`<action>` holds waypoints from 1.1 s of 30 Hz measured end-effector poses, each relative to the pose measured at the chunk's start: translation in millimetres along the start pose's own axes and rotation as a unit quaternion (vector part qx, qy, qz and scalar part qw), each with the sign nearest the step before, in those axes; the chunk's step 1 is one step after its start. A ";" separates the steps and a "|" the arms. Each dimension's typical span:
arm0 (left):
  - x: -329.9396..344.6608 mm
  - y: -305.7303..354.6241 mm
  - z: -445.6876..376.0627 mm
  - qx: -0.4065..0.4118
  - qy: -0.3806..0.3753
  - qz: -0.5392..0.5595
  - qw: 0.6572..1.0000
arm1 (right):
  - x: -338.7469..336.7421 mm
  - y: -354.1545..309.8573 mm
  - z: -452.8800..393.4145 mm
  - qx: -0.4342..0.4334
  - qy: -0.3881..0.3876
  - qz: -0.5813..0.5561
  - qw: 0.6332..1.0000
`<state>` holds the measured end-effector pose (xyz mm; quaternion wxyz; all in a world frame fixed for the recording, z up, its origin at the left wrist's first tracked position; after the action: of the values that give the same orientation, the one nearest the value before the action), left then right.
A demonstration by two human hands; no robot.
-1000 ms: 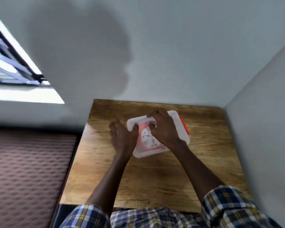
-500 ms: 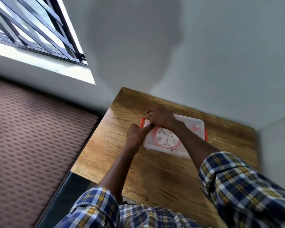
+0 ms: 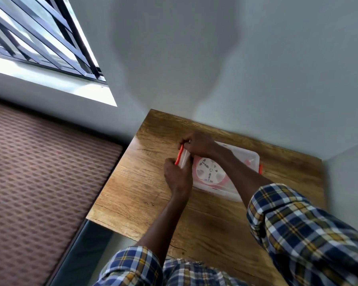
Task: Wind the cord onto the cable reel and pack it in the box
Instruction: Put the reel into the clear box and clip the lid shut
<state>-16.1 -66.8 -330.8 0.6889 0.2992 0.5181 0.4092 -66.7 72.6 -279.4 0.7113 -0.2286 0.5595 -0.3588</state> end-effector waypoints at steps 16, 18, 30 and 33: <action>3.6 -2.0 3.1 0.090 0.126 0.026 0.988 | -0.3 1.2 2.4 0.008 0.027 -0.085 0.996; 4.8 -3.3 3.5 0.081 0.132 0.045 0.987 | -1.3 0.4 4.3 0.018 0.034 -0.103 0.994; -1.9 2.5 4.7 0.073 0.085 0.022 0.994 | 1.0 -0.8 22.2 -0.015 0.080 -0.067 0.994; -9.8 10.0 -2.2 0.223 0.064 -0.140 0.962 | 6.4 13.9 50.5 -0.014 0.205 -0.014 0.979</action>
<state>-22.0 -70.6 -318.5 0.6202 0.3429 0.6764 0.2007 -13.9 72.7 -280.0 0.5731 -0.1679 0.6954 -0.3998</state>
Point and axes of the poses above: each hand's wrist, its own z-axis away from the middle knuckle, its own x-axis out of the palm, y = z × x, the point moved 1 cm from there along -z, towards the middle knuckle, and after that the axes turned 11 degrees about -z, right-handed, at the moved point
